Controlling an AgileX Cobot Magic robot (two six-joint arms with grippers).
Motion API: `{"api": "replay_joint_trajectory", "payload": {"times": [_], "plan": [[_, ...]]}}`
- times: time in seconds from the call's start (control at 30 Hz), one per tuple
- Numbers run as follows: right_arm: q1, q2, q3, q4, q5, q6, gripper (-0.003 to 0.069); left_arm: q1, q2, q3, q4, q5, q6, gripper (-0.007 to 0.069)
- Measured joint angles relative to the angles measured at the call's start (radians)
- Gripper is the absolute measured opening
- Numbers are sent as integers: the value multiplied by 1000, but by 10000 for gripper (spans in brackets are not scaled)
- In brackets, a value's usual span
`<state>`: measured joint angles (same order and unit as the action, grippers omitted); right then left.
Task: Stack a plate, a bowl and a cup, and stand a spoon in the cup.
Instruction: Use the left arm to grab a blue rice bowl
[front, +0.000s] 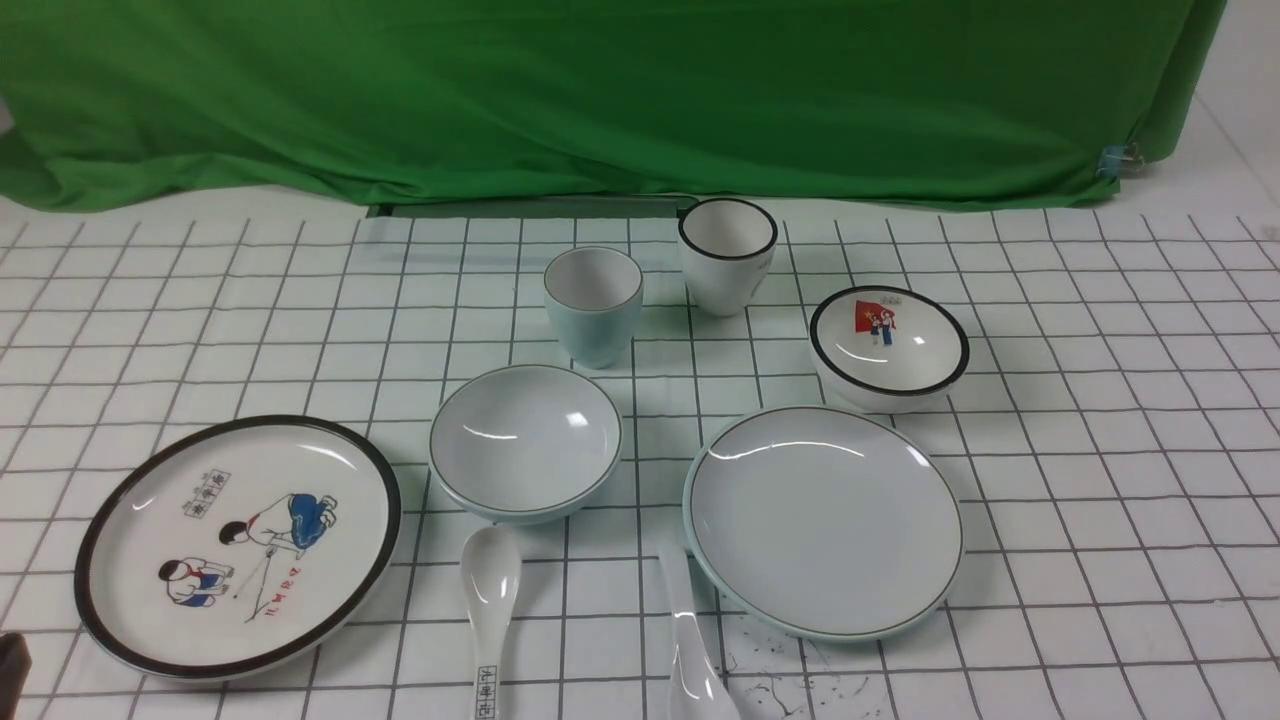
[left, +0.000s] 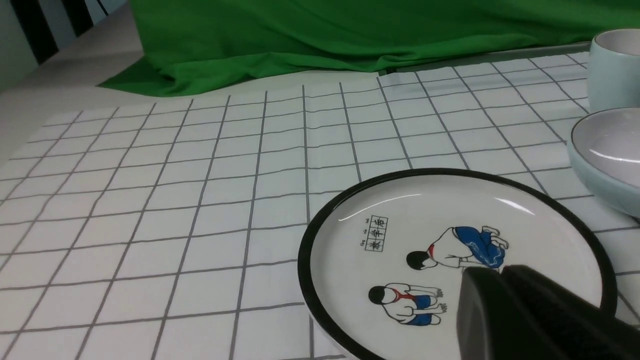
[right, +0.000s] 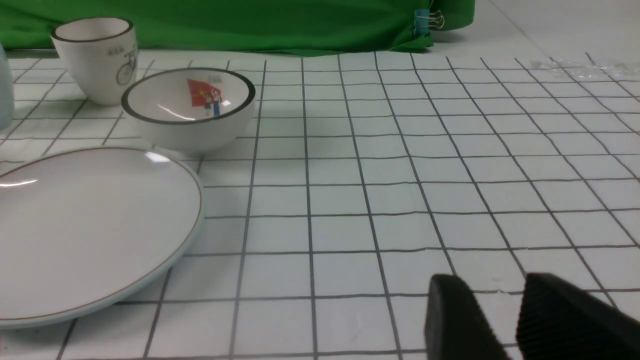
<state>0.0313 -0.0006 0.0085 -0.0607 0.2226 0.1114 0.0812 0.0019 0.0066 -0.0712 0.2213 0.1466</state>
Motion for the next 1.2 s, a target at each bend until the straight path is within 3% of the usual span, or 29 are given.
{"api": "replay_joint_trajectory", "payload": {"times": [0.1, 0.17, 0.27, 0.37, 0.53, 0.63, 0.73, 0.77, 0.87, 1.0, 1.1, 1.13, 1.2], "plan": [[0, 0, 0, 33, -1, 46, 242, 0, 0, 0, -122, -24, -40, -29], [0, 0, 0, 156, -4, 206, 242, 0, 0, 0, -365, -67, -174, -29], [0, 0, 0, 327, -6, 554, 242, 0, 0, 0, -720, -101, -363, -29], [0, 0, 0, 350, -7, 734, 242, 0, 0, 0, -804, -115, -438, -29], [0, 0, 0, 307, 0, 727, 242, 0, 0, 0, -758, -130, -488, -29], [3, 0, 0, 296, -5, 633, 242, 0, 0, 0, -762, -131, -515, -29], [17, 0, 0, 296, -38, 551, 242, 0, 0, -39, -727, -106, -471, -29], [30, 1, -8, 295, -68, 461, 241, 0, -1, -117, -672, -60, -354, -27], [47, 45, -87, 294, -84, 296, 174, 0, 26, -279, -533, 51, -225, -27], [53, 221, -255, 291, -84, 65, 29, 0, 209, -491, -273, 263, -176, -27], [55, 430, -442, 291, -1, -159, 11, 0, 447, -687, -64, 512, -160, -27], [55, 443, -469, 291, 9, -171, 11, 0, 460, -699, -54, 526, -157, -27], [55, 612, -643, 291, 172, -310, 11, 0, 625, -838, 34, 710, -97, -27]]}}
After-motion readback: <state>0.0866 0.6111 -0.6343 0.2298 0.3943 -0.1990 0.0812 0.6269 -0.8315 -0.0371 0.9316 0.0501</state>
